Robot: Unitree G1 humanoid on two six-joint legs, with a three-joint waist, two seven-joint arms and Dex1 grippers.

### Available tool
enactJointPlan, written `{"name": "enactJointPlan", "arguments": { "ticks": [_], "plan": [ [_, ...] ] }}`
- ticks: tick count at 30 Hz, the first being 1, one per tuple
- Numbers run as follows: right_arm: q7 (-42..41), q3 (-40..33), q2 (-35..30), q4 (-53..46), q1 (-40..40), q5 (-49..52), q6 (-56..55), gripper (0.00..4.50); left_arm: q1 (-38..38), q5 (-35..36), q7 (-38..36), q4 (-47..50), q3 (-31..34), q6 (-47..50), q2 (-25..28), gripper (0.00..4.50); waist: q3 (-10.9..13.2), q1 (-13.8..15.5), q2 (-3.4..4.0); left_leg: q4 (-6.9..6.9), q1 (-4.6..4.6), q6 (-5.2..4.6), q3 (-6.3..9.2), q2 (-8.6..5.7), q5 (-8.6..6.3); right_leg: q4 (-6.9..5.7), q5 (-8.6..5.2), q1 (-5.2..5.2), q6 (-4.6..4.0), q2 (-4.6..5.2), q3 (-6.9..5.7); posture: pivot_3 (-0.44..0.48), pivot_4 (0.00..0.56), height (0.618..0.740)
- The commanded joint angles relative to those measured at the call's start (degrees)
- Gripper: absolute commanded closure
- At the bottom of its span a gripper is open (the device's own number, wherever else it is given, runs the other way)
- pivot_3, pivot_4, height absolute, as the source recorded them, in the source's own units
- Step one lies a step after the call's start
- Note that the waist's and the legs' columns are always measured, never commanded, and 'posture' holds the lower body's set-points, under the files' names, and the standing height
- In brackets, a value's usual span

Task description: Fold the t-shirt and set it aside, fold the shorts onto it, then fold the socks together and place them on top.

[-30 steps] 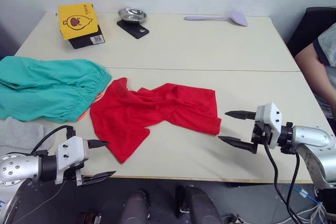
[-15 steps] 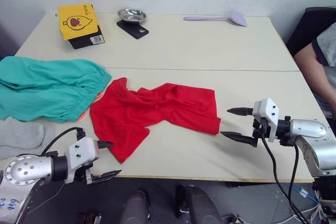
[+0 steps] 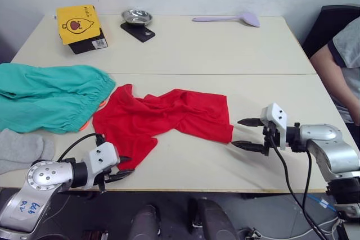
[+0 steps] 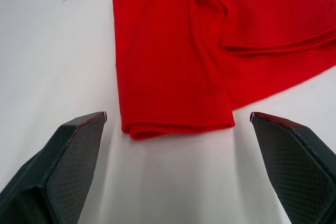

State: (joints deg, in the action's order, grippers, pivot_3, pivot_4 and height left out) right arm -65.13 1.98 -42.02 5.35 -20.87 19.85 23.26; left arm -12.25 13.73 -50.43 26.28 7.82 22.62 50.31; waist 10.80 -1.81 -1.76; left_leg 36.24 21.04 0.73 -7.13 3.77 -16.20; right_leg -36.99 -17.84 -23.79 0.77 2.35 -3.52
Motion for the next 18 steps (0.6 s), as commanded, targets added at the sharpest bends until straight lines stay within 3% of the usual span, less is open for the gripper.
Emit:
{"name": "enactJointPlan", "arguments": {
  "ticks": [1,10,14,18],
  "plan": [
    [2.61,0.66,1.52,1.26,-1.97,-1.04,2.43,0.00,-1.71,0.05,-0.64,0.83,0.61,0.74,0.78,3.34,0.00,0.04,0.02,0.00,0.01,0.00,0.00,-0.01,0.00,-0.01,0.00,-0.01,0.00,0.02,0.01,0.000,0.150,0.740],
    [0.97,2.89,2.54,2.93,-3.11,-1.60,3.52,0.00,-3.06,3.60,-1.03,2.55,3.18,4.20,0.38,3.34,-0.03,0.03,0.05,-0.01,-0.01,0.00,0.00,-0.01,0.00,-0.02,-0.01,0.00,-0.01,0.03,0.01,0.000,0.150,0.740],
    [0.43,2.24,2.93,1.57,-2.32,-0.46,3.41,0.86,-4.34,2.85,-1.39,2.30,3.85,3.30,0.77,3.37,-0.03,0.01,0.05,-0.02,-0.01,0.00,0.00,-0.01,0.00,-0.02,-0.01,0.00,-0.01,0.03,0.00,0.000,0.150,0.740],
    [0.54,1.78,2.55,1.10,-1.94,-0.44,3.65,2.21,-4.49,2.83,-1.29,2.30,4.32,3.43,0.80,3.37,-0.02,0.06,0.05,-0.04,0.00,0.01,0.00,-0.01,0.00,0.01,-0.01,-0.01,-0.03,0.03,0.00,0.000,0.150,0.740]
  ]
}}
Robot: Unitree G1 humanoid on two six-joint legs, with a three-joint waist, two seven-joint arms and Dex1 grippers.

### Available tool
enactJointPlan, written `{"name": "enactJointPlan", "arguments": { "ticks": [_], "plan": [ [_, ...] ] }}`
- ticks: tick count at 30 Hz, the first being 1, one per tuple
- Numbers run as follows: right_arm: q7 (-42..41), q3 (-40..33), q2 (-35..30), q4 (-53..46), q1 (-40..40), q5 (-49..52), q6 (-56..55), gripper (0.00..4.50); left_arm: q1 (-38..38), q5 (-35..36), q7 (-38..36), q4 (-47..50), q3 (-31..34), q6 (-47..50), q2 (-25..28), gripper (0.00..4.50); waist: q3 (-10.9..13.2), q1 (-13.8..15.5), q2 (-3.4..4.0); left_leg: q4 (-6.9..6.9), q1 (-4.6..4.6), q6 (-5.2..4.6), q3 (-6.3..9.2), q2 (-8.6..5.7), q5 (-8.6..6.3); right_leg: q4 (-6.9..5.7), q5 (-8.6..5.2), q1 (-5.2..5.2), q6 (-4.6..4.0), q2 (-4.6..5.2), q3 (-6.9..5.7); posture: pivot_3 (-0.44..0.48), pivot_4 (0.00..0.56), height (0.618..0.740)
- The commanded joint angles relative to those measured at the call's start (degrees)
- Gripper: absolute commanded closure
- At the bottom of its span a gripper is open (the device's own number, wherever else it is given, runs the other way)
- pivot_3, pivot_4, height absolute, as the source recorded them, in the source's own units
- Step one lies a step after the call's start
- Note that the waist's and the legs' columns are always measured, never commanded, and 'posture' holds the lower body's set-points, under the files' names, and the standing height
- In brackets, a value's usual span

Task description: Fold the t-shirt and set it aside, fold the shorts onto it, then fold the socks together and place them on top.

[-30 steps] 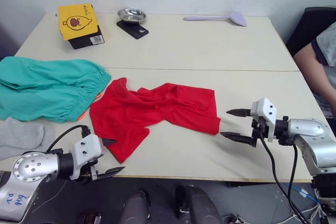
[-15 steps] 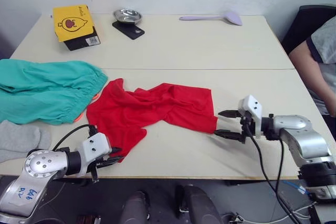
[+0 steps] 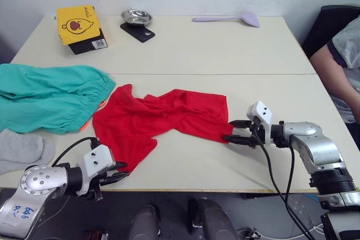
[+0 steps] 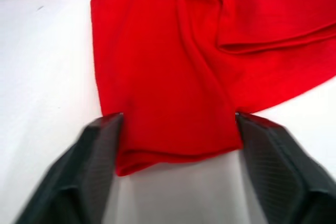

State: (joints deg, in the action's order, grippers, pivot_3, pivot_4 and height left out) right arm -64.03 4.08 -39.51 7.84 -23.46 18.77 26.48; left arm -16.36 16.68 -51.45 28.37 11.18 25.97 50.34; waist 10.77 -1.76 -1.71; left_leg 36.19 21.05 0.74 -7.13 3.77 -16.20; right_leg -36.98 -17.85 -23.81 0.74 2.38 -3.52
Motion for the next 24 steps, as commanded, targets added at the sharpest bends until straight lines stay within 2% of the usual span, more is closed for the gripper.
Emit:
{"name": "enactJointPlan", "arguments": {
  "ticks": [1,6,7,18,24],
  "plan": [
    [-0.48,-0.41,-0.02,-1.31,0.60,0.60,0.38,2.55,-0.30,0.00,-0.34,0.18,1.07,0.20,0.81,3.37,0.00,0.00,0.00,0.00,0.00,0.00,0.00,0.00,0.00,0.00,0.00,0.00,0.00,0.00,0.00,0.000,0.150,0.740],
    [-0.72,-1.47,-0.80,-1.94,0.65,1.34,0.99,4.29,-0.06,0.69,-0.79,-0.46,2.09,0.13,0.79,3.37,0.00,-0.02,0.00,0.00,0.00,0.00,0.00,0.00,0.00,0.00,0.00,-0.01,0.00,0.00,0.00,0.000,0.150,0.740],
    [-1.11,-1.64,-1.33,-2.39,0.93,1.56,1.13,4.42,-0.07,0.93,-0.88,-0.50,2.45,0.15,0.72,3.37,0.00,-0.02,0.00,0.00,0.00,0.00,0.00,0.00,0.00,-0.01,0.00,-0.01,-0.01,0.00,0.00,0.000,0.150,0.740],
    [-6.24,-6.23,-4.65,-6.73,3.85,6.37,-0.44,4.42,1.46,5.17,-5.12,-4.11,7.76,-1.43,0.52,3.37,0.01,0.12,0.01,-0.01,0.10,0.00,0.00,0.00,-0.01,0.03,0.00,-0.09,-0.01,0.01,-0.02,0.000,0.150,0.740],
    [-8.04,-8.78,-5.23,-5.78,4.74,3.71,-13.98,4.42,3.63,10.00,-7.16,-6.87,13.02,-0.08,0.53,3.37,0.03,0.09,0.03,0.00,0.12,0.00,-0.01,-0.01,-0.01,0.03,-0.01,-0.10,-0.01,0.00,-0.03,0.000,0.150,0.740]
  ]
}}
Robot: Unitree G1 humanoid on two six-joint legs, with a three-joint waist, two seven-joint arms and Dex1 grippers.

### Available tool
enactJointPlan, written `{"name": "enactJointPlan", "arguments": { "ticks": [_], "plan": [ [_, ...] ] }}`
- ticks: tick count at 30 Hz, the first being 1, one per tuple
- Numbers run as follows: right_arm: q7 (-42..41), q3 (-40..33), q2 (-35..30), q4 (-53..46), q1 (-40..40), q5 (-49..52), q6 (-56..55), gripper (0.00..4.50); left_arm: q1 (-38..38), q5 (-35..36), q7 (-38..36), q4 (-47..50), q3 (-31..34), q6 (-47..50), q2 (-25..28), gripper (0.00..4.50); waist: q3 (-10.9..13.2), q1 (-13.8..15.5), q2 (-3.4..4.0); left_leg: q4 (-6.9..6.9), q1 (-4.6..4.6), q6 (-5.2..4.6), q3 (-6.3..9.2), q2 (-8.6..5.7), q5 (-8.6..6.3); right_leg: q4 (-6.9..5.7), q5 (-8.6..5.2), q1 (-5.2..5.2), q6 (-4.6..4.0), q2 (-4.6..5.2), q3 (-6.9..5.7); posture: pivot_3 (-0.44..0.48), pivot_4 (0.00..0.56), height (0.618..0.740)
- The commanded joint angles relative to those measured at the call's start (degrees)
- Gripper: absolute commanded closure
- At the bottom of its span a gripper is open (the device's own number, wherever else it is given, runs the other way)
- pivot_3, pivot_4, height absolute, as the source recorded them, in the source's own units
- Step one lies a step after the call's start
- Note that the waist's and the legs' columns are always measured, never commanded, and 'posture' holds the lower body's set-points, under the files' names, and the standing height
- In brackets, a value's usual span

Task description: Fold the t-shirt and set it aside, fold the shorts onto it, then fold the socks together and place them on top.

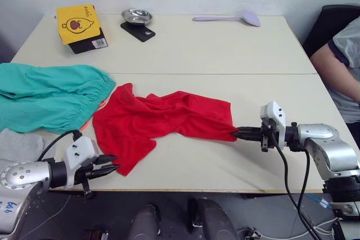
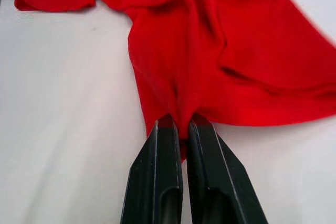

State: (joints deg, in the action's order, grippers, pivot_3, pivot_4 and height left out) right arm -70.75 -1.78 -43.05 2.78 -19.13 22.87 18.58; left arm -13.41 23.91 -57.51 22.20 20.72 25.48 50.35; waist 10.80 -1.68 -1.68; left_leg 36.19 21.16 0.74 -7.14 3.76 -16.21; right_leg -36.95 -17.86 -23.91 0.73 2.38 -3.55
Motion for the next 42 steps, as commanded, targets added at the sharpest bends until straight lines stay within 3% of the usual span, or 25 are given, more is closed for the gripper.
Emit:
{"name": "enactJointPlan", "arguments": {
  "ticks": [1,6,11,17,28,31,38,39,42],
  "plan": [
    [-1.82,-3.30,-1.72,-0.40,0.51,-0.53,-8.09,4.42,1.03,3.47,-1.14,-1.29,4.28,0.93,0.56,3.37,0.01,0.04,0.01,0.00,0.01,0.00,0.00,0.00,0.00,0.00,0.00,0.00,0.00,0.00,0.00,0.000,0.150,0.740],
    [-2.02,-3.05,-2.33,0.04,0.89,-1.62,-11.97,4.42,1.08,4.01,-3.06,-2.27,5.41,1.10,1.99,3.37,0.01,-0.06,0.01,-0.01,0.00,0.01,-0.01,-0.01,0.00,0.01,0.00,0.00,0.01,0.00,0.00,0.000,0.150,0.740],
    [-1.65,-1.96,-2.61,-2.70,3.19,-1.93,-11.11,4.42,-2.04,1.89,-6.10,0.47,1.93,-1.03,3.47,3.37,0.02,-0.03,0.03,-0.04,-0.01,0.03,-0.01,-0.01,-0.01,0.04,-0.01,0.00,-0.01,0.01,0.00,0.000,0.150,0.740],
    [0.06,-0.35,-1.88,-6.15,4.06,-2.05,-8.40,4.50,-1.65,-7.63,-4.92,-1.77,-4.50,-16.69,1.46,1.53,0.02,-0.01,0.04,-0.02,-0.03,0.02,-0.01,0.00,0.00,0.01,-0.01,-0.01,-0.02,0.02,0.01,0.000,0.150,0.740],
    [0.70,-0.18,-2.02,-7.32,4.24,-1.66,-6.03,4.50,3.17,-15.47,-3.29,-8.43,-13.04,-24.85,1.39,1.53,0.03,0.10,0.07,-0.04,0.01,0.00,-0.01,0.00,0.00,0.00,-0.02,-0.03,-0.04,0.03,0.00,0.000,0.150,0.740],
    [0.73,-0.52,-2.08,-7.34,4.76,-1.50,-6.09,4.50,4.06,-15.59,-3.24,-9.35,-14.06,-24.29,1.37,2.15,0.00,0.16,0.11,-0.03,-0.02,-0.03,-0.01,-0.01,0.02,-0.02,-0.01,-0.01,-0.01,0.03,0.00,0.000,0.150,0.740],
    [0.74,-2.13,-3.56,-7.25,6.85,-0.26,-3.34,4.50,5.31,-16.07,-3.38,-11.97,-15.56,-24.67,2.02,4.33,-0.07,0.21,0.25,-0.01,-0.08,-0.07,-0.01,-0.02,0.07,-0.04,0.01,0.04,0.01,0.04,0.00,0.000,0.150,0.740],
    [0.92,-2.35,-3.54,-7.29,6.95,0.14,-2.69,4.50,5.39,-15.92,-3.36,-12.05,-15.64,-24.66,1.95,4.49,-0.08,0.19,0.27,-0.01,-0.08,-0.07,-0.01,-0.02,0.08,-0.04,0.01,0.04,0.01,0.04,0.01,0.000,0.150,0.740],
    [-0.62,-2.27,-4.61,-7.62,7.36,1.44,-0.14,3.66,5.98,-15.55,-2.98,-12.27,-16.00,-24.59,1.34,4.50,-0.11,0.18,0.37,-0.01,-0.10,-0.08,-0.02,-0.02,0.11,-0.04,0.02,0.05,0.01,0.04,0.02,0.000,0.150,0.740]
  ]
}}
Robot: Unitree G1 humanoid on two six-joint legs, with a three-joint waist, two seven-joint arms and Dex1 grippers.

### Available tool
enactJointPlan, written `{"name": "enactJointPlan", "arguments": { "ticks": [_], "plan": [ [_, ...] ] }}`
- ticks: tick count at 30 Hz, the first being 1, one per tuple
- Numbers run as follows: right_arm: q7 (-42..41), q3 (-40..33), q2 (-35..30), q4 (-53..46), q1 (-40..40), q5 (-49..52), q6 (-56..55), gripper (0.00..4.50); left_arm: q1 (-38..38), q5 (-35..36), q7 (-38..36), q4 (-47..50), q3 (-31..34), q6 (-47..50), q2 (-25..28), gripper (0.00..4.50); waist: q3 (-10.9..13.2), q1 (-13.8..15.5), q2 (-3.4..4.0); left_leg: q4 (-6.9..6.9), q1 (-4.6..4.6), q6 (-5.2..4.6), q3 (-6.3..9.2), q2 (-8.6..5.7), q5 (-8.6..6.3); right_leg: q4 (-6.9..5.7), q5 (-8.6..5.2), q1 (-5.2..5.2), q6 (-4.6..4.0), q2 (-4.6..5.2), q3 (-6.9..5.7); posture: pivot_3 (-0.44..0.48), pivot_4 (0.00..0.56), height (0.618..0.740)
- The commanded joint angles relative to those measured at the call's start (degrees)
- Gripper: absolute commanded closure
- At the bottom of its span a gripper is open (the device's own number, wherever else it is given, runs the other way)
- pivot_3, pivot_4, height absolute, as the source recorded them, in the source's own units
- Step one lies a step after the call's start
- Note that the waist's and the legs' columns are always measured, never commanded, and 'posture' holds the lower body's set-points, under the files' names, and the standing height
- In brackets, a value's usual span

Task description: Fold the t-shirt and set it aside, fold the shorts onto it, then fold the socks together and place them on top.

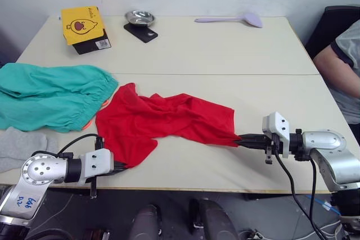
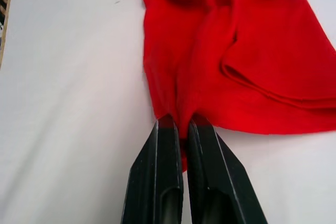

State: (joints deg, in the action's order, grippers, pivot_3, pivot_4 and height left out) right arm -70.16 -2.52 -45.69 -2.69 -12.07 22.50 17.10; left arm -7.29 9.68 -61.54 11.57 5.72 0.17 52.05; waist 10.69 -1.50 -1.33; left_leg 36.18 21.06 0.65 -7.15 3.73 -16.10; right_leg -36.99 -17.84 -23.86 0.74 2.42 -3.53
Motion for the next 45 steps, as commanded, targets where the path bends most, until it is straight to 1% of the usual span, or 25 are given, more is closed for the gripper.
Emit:
{"name": "enactJointPlan", "arguments": {
  "ticks": [1,3,4,6,9,14,23,26,29,32,33,41,45],
  "plan": [
    [-2.13,-1.15,-2.79,-2.37,0.68,1.61,1.47,3.32,-0.05,-1.13,1.06,-1.63,-1.06,0.66,-0.52,4.50,0.00,0.00,0.03,0.00,0.00,0.00,0.00,0.00,0.01,0.00,0.00,0.00,0.00,0.00,0.00,0.000,0.150,0.740],
    [-4.34,-0.45,-5.00,-3.59,2.16,1.24,1.62,2.69,-0.29,-0.38,0.42,-1.21,-1.15,0.73,-0.52,4.50,0.00,0.05,0.05,-0.01,-0.01,0.00,0.00,0.00,0.02,0.00,0.00,0.00,0.00,0.00,0.00,0.000,0.150,0.740],
    [-4.74,-0.72,-5.48,-4.31,2.69,1.88,2.31,2.25,-0.49,-0.19,0.28,-1.01,-1.09,0.78,-0.47,4.50,0.00,0.08,0.05,-0.01,0.01,0.00,0.01,0.00,0.02,0.00,0.00,-0.01,-0.01,-0.01,-0.01,0.000,0.150,0.740],
    [-3.97,-1.86,-5.10,-5.09,2.64,3.59,3.93,1.64,-0.85,-0.07,0.32,-0.84,-0.97,0.78,-0.33,4.50,0.00,0.04,0.05,-0.03,0.00,0.01,0.02,0.01,0.01,0.00,0.00,0.00,-0.01,-0.01,-0.01,0.000,0.150,0.740],
    [-1.32,-3.03,-4.08,-4.80,-0.01,6.38,8.75,1.64,-1.14,-0.23,0.46,-0.89,-0.97,0.58,-0.36,4.50,-0.01,-0.04,0.08,-0.01,0.01,0.01,-0.01,-0.01,0.01,0.01,0.01,0.00,0.02,0.00,0.02,0.000,0.150,0.740],
    [0.95,0.27,-4.79,-2.89,-3.07,3.87,12.21,1.64,-1.25,-0.21,1.01,-0.21,-1.35,1.05,-0.65,4.50,-0.01,-0.04,0.08,0.00,0.01,0.00,-0.01,0.00,0.01,0.04,0.01,0.00,0.02,0.01,0.02,0.000,0.150,0.740],
    [1.06,4.86,-2.87,-0.83,-4.63,1.14,12.19,1.64,-2.47,0.08,1.23,0.77,-0.49,1.55,-0.21,4.50,0.00,-0.03,0.09,-0.06,0.06,0.03,-0.01,-0.01,-0.02,0.06,0.01,-0.04,0.02,0.01,0.02,0.000,0.150,0.740],
    [0.92,4.49,-1.98,-0.87,-4.73,1.84,11.97,2.24,-2.89,0.23,1.32,0.99,-0.19,1.59,-0.10,4.50,0.00,-0.04,0.09,-0.05,0.06,0.03,-0.01,-0.01,-0.02,0.06,0.01,-0.03,0.02,0.01,0.02,0.000,0.150,0.740],
    [0.39,4.14,-1.85,-0.95,-4.72,2.17,11.74,3.23,-3.13,0.30,1.33,0.97,-0.02,1.39,0.04,4.50,0.00,-0.04,0.09,-0.06,0.04,0.03,-0.01,-0.01,-0.02,0.06,0.01,-0.03,0.02,0.00,0.01,0.000,0.150,0.740],
    [0.53,3.56,-1.52,-1.17,-4.73,2.72,12.16,4.35,-3.00,0.43,1.29,0.79,0.09,1.14,0.04,4.50,0.00,-0.04,0.09,-0.06,0.05,0.03,-0.01,-0.01,-0.02,0.06,0.01,-0.03,0.02,0.00,0.01,0.000,0.150,0.740],
    [0.62,3.31,-1.39,-1.26,-4.78,3.05,12.39,4.48,-2.93,0.49,1.23,0.70,0.08,1.04,0.05,4.50,0.00,-0.04,0.09,-0.06,0.05,0.03,-0.01,-0.01,-0.02,0.06,0.01,-0.03,0.02,0.00,0.01,0.000,0.150,0.740],
    [-0.04,1.76,-1.80,-2.87,-4.36,6.25,14.81,4.48,-2.45,0.91,0.95,0.32,0.00,0.62,-0.13,4.50,0.00,-0.05,0.09,-0.08,0.05,0.04,0.00,-0.01,-0.02,0.06,0.01,-0.04,0.02,0.00,0.01,0.000,0.150,0.740],
    [1.20,2.34,-2.01,-2.99,-4.33,5.12,14.63,4.48,-2.48,1.07,0.87,0.28,0.05,0.63,-0.14,4.50,0.00,-0.05,0.09,-0.07,0.05,0.04,-0.01,-0.01,-0.02,0.07,0.01,-0.04,0.02,0.00,0.01,0.000,0.150,0.740]
  ]
}}
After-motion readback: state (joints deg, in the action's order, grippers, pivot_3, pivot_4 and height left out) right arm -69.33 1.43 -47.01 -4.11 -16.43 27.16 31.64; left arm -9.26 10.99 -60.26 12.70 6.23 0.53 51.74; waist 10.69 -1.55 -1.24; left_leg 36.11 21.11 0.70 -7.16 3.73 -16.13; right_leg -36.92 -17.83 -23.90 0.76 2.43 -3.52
